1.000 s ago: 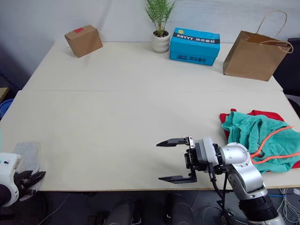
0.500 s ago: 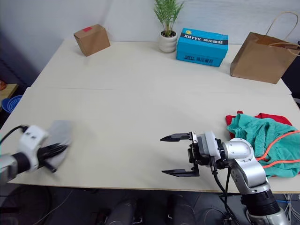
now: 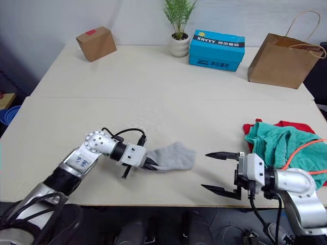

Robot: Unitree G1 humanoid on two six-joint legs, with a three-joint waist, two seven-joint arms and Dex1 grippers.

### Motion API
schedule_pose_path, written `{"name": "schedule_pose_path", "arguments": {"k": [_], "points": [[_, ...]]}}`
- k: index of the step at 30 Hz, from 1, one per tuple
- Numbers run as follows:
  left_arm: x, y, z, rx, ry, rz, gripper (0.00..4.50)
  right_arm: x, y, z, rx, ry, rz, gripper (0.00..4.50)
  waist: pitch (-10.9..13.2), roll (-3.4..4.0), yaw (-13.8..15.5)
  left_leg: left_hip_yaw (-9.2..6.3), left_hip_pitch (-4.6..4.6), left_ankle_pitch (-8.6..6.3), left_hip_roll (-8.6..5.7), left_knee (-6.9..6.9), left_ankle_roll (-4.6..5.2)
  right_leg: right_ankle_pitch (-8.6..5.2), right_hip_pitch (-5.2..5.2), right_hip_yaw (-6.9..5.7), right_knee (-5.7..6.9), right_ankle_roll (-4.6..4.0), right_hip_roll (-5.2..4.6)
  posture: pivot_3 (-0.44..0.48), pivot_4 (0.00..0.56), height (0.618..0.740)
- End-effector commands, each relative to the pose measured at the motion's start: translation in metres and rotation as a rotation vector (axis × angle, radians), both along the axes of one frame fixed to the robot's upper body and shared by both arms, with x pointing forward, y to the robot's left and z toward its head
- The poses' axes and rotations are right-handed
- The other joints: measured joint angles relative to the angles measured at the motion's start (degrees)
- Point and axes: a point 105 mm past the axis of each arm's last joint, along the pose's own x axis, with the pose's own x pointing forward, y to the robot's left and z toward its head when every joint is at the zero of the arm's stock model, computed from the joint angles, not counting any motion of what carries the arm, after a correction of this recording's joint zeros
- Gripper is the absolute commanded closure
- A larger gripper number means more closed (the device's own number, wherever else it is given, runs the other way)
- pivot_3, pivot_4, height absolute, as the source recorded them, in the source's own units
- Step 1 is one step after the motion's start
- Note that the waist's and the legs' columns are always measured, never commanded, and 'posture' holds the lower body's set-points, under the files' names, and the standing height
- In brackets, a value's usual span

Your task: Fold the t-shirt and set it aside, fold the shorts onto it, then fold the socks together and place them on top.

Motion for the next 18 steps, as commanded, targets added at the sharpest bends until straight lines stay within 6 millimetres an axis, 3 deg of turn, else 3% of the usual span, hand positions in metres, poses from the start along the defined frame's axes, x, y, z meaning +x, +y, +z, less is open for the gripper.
{"name": "schedule_pose_path", "arguments": {"k": [1, 5, 9, 12, 15, 18], "points": [[0.006, -0.003, -0.002, 0.002, -0.026, -0.020, 4.49, -0.009, 0.004, 0.003, 0.000, -0.044, -0.031, 0.00, 0.00, 0.00, 0.06, -0.04, 0.02, -0.01, 0.00, -0.01, 0.01, 0.04, 0.04, -0.01, -0.02, -0.01, -0.02, 0.000, 0.150, 0.740], [0.008, -0.002, 0.003, -0.050, -0.041, -0.002, 4.49, -0.013, 0.010, -0.002, 0.031, -0.029, -0.065, 0.00, 0.00, 0.00, 0.07, -0.11, 0.02, -0.02, -0.03, -0.01, 0.06, 0.05, 0.08, -0.03, 0.00, 0.02, -0.10, 0.000, 0.150, 0.740], [0.006, 0.004, 0.015, -0.144, -0.015, 0.052, 3.47, -0.011, 0.015, 0.002, 0.085, -0.023, -0.087, 0.00, 0.00, 0.00, -0.08, -0.12, 0.03, -0.01, -0.02, -0.01, 0.07, 0.06, 0.08, -0.04, 0.01, 0.04, -0.10, 0.000, 0.150, 0.740], [0.000, 0.012, 0.038, -0.278, 0.053, 0.114, 2.52, -0.006, 0.023, 0.020, 0.241, 0.036, -0.086, 0.00, 0.01, -0.02, -0.27, -0.15, 0.01, 0.01, 0.00, -0.01, 0.05, 0.06, 0.07, -0.05, 0.03, 0.03, -0.10, 0.000, 0.150, 0.740], [-0.007, 0.021, 0.054, -0.365, 0.157, 0.181, 1.55, -0.001, 0.035, 0.028, 0.292, 0.083, -0.056, 0.00, 0.01, -0.02, -0.37, -0.19, 0.02, 0.03, 0.00, 0.01, 0.05, 0.06, 0.10, -0.05, 0.03, 0.03, -0.11, 0.000, 0.150, 0.740], [-0.010, 0.031, 0.060, -0.432, 0.255, 0.278, 1.55, 0.011, 0.052, 0.031, 0.320, 0.089, -0.043, 0.00, 0.01, -0.02, -0.49, -0.23, 0.03, 0.03, 0.01, -0.01, 0.05, 0.06, 0.12, -0.06, 0.02, 0.03, -0.12, 0.000, 0.150, 0.740]]}}
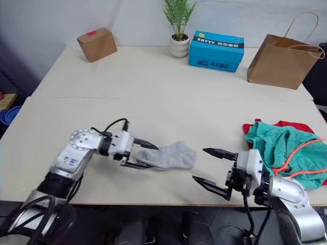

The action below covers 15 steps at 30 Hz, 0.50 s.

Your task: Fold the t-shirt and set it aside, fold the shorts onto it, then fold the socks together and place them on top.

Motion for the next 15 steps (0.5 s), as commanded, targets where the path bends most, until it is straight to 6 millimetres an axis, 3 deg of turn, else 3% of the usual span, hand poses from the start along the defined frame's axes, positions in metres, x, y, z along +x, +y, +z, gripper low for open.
{"name": "schedule_pose_path", "arguments": {"k": [1, 5, 11, 15], "points": [[-0.004, 0.005, 0.013, -0.110, 0.091, 0.075, 1.55, 0.009, 0.021, 0.006, 0.045, -0.025, 0.021, 0.00, 0.00, 0.00, 0.00, -0.01, 0.00, 0.00, -0.01, 0.00, -0.01, 0.00, 0.00, 0.00, 0.00, 0.00, 0.00, 0.000, 0.150, 0.740], [0.009, 0.001, -0.010, -0.117, 0.148, 0.245, 2.41, 0.033, 0.046, -0.015, -0.063, -0.073, 0.003, 0.91, 0.00, 0.00, 0.41, 0.01, -0.01, 0.01, -0.07, 0.01, 0.00, 0.00, 0.00, -0.01, 0.01, 0.01, -0.01, 0.000, 0.150, 0.740], [0.004, -0.011, -0.050, 0.012, 0.133, 0.329, 4.27, 0.059, 0.057, -0.040, -0.121, -0.063, -0.117, 3.05, -0.01, -0.03, 0.31, 0.10, -0.12, 0.02, -0.11, 0.01, 0.05, 0.04, -0.08, 0.02, -0.02, 0.07, -0.02, 0.000, 0.150, 0.740], [0.004, -0.011, -0.060, 0.031, 0.148, 0.398, 4.50, 0.057, 0.063, -0.062, -0.218, -0.075, -0.107, 4.15, -0.03, -0.02, 0.21, 0.10, -0.12, 0.04, -0.08, 0.01, 0.02, 0.04, -0.10, 0.03, -0.03, 0.07, 0.00, 0.000, 0.150, 0.740]]}}
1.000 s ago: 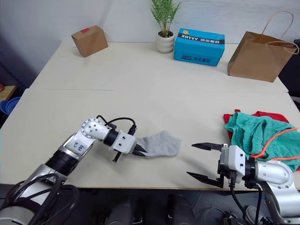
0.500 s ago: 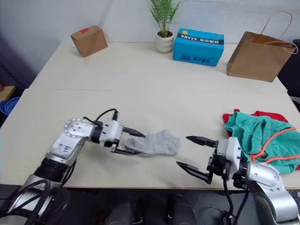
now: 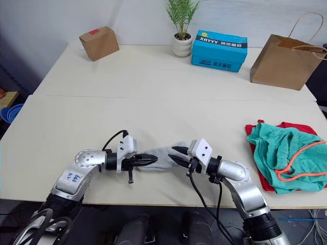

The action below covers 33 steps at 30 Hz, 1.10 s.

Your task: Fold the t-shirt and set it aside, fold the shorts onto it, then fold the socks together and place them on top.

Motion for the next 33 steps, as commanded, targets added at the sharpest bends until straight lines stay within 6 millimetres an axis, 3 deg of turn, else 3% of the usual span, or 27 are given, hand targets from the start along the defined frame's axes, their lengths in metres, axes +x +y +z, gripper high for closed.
{"name": "schedule_pose_path", "arguments": {"k": [1, 6, 10, 13, 16, 22, 27, 33], "points": [[-0.001, 0.002, -0.010, 0.046, -0.007, 0.064, 4.50, 0.000, 0.000, -0.010, -0.030, -0.021, -0.033, 4.48, 0.00, 0.00, 0.00, 0.00, 0.04, 0.00, 0.00, 0.00, 0.00, 0.00, 0.03, 0.01, 0.01, 0.00, 0.00, 0.000, 0.150, 0.740], [0.001, 0.020, -0.018, 0.067, -0.028, 0.167, 4.50, 0.005, -0.049, -0.028, -0.089, 0.025, -0.224, 4.48, -0.07, 0.02, 0.03, -0.02, 0.14, -0.01, 0.01, -0.05, -0.01, 0.00, 0.12, 0.03, 0.00, 0.00, -0.04, 0.000, 0.150, 0.740], [0.006, 0.023, 0.003, -0.039, -0.127, 0.199, 4.50, 0.007, -0.067, -0.013, -0.022, -0.027, -0.262, 4.48, -0.13, -0.07, 0.03, -0.01, 0.44, -0.09, 0.02, -0.11, -0.01, 0.00, 0.34, 0.08, 0.00, -0.01, -0.06, 0.000, 0.150, 0.740], [-0.004, 0.022, 0.027, -0.196, -0.123, 0.163, 4.50, -0.001, -0.050, 0.021, 0.141, -0.141, -0.151, 4.48, -0.13, -0.07, -0.35, 0.01, 0.48, -0.08, 0.05, -0.21, -0.06, -0.02, 0.30, 0.09, 0.03, -0.05, -0.06, 0.000, 0.150, 0.740], [-0.008, 0.034, 0.053, -0.324, -0.115, 0.201, 4.50, -0.004, -0.033, 0.031, 0.185, -0.147, -0.086, 4.48, -0.12, -0.08, -1.19, 0.02, 0.47, -0.08, 0.11, -0.31, -0.17, -0.09, 0.24, 0.05, 0.08, -0.16, -0.04, 0.000, 0.150, 0.740], [-0.022, 0.073, 0.046, -0.218, 0.014, 0.226, 4.50, -0.002, 0.002, 0.026, 0.122, -0.147, 0.046, 4.48, -0.11, -0.06, -1.43, 0.04, 0.51, -0.06, 0.09, -0.32, -0.21, -0.12, 0.25, 0.05, 0.09, -0.19, -0.01, 0.000, 0.150, 0.740], [-0.024, 0.090, 0.042, -0.174, 0.045, 0.245, 3.28, 0.004, 0.023, 0.007, 0.014, -0.109, 0.136, 4.50, -0.10, -0.05, -1.04, 0.02, 0.49, -0.07, 0.07, -0.32, -0.22, -0.13, 0.24, 0.06, 0.07, -0.21, -0.02, 0.000, 0.150, 0.740], [-0.017, 0.086, 0.034, -0.153, 0.017, 0.190, 1.37, 0.014, 0.022, 0.012, 0.028, -0.110, 0.110, 4.50, -0.10, -0.05, -1.28, 0.02, 0.46, -0.08, 0.05, -0.32, -0.22, -0.13, 0.23, 0.06, 0.05, -0.21, -0.05, 0.000, 0.150, 0.740]]}}
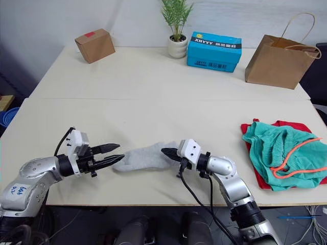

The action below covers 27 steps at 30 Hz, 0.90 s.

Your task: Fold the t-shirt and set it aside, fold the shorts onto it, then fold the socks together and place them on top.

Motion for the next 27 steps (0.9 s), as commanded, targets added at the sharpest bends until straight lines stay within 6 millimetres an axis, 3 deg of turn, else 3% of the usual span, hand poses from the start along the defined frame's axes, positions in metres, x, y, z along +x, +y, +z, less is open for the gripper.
{"name": "schedule_pose_path", "arguments": {"k": [1, 4, 7, 11, 15, 17, 20, 22, 26, 27], "points": [[0.001, -0.005, 0.002, 0.006, -0.038, -0.042, 1.07, 0.001, -0.003, 0.014, 0.032, -0.031, 0.000, 4.50, 0.00, 0.00, -0.11, 0.00, 0.00, -0.01, 0.00, 0.00, -0.01, 0.00, -0.01, 0.00, 0.01, 0.00, 0.00, 0.000, 0.150, 0.740], [0.004, 0.000, 0.003, 0.009, -0.062, -0.008, 0.11, -0.001, -0.006, 0.024, 0.065, -0.008, 0.017, 4.50, 0.00, 0.00, -0.23, 0.01, 0.00, -0.02, 0.02, -0.01, -0.01, 0.00, -0.02, 0.00, 0.00, 0.00, 0.01, 0.000, 0.150, 0.740], [0.000, 0.017, 0.002, 0.068, -0.062, 0.001, 0.05, -0.002, -0.013, 0.038, 0.127, 0.101, 0.024, 4.50, 0.00, 0.01, -0.35, 0.01, 0.00, -0.02, 0.04, -0.02, -0.02, -0.01, -0.04, 0.01, 0.02, -0.02, 0.01, 0.000, 0.150, 0.740], [-0.004, 0.040, 0.003, 0.121, -0.060, 0.022, 0.05, -0.014, -0.020, 0.042, 0.085, 0.211, 0.094, 4.50, 0.02, 0.03, -0.24, 0.00, 0.00, -0.06, 0.05, -0.04, -0.01, -0.03, -0.06, 0.01, -0.03, -0.05, 0.00, 0.000, 0.150, 0.740], [-0.005, 0.051, 0.006, 0.090, 0.009, 0.038, 0.05, -0.027, -0.028, 0.048, 0.095, 0.383, 0.159, 4.50, 0.04, 0.07, 0.01, -0.01, -0.01, -0.13, 0.06, -0.04, 0.01, -0.04, -0.06, 0.01, -0.06, -0.07, -0.03, 0.000, 0.150, 0.740], [-0.008, 0.051, 0.003, 0.099, 0.064, 0.027, 0.00, -0.032, -0.031, 0.043, 0.029, 0.438, 0.176, 4.12, 0.04, 0.07, -0.02, -0.02, -0.02, -0.16, 0.04, -0.05, 0.06, -0.04, -0.06, 0.01, -0.08, -0.06, -0.06, 0.000, 0.150, 0.740], [-0.011, 0.051, -0.001, 0.131, 0.113, 0.009, 0.00, -0.020, -0.038, 0.042, -0.015, 0.395, 0.076, 3.20, 0.04, 0.06, -0.05, -0.02, -0.03, -0.21, 0.04, -0.04, 0.05, -0.04, -0.08, 0.01, -0.10, -0.06, -0.06, 0.000, 0.150, 0.740], [-0.009, 0.049, 0.000, 0.111, 0.151, 0.026, 0.00, -0.006, -0.046, 0.029, -0.116, 0.408, -0.059, 2.55, 0.05, 0.07, -0.07, 0.00, -0.05, -0.21, 0.04, -0.07, 0.02, -0.04, -0.13, 0.00, -0.09, -0.07, -0.06, 0.000, 0.150, 0.740], [-0.007, 0.039, -0.002, 0.116, 0.179, 0.002, 0.00, -0.006, -0.034, 0.031, -0.074, 0.459, -0.008, 1.16, 0.05, 0.07, -0.15, 0.01, -0.21, -0.16, 0.04, -0.07, -0.04, -0.04, -0.29, 0.00, -0.07, -0.07, -0.05, 0.000, 0.150, 0.740], [-0.007, 0.036, -0.003, 0.117, 0.184, -0.008, 0.00, -0.006, -0.031, 0.030, -0.084, 0.467, -0.002, 1.16, 0.05, 0.07, -0.16, 0.00, -0.25, -0.15, 0.05, -0.08, -0.05, -0.04, -0.31, -0.02, -0.07, -0.07, -0.04, 0.000, 0.150, 0.740]]}}
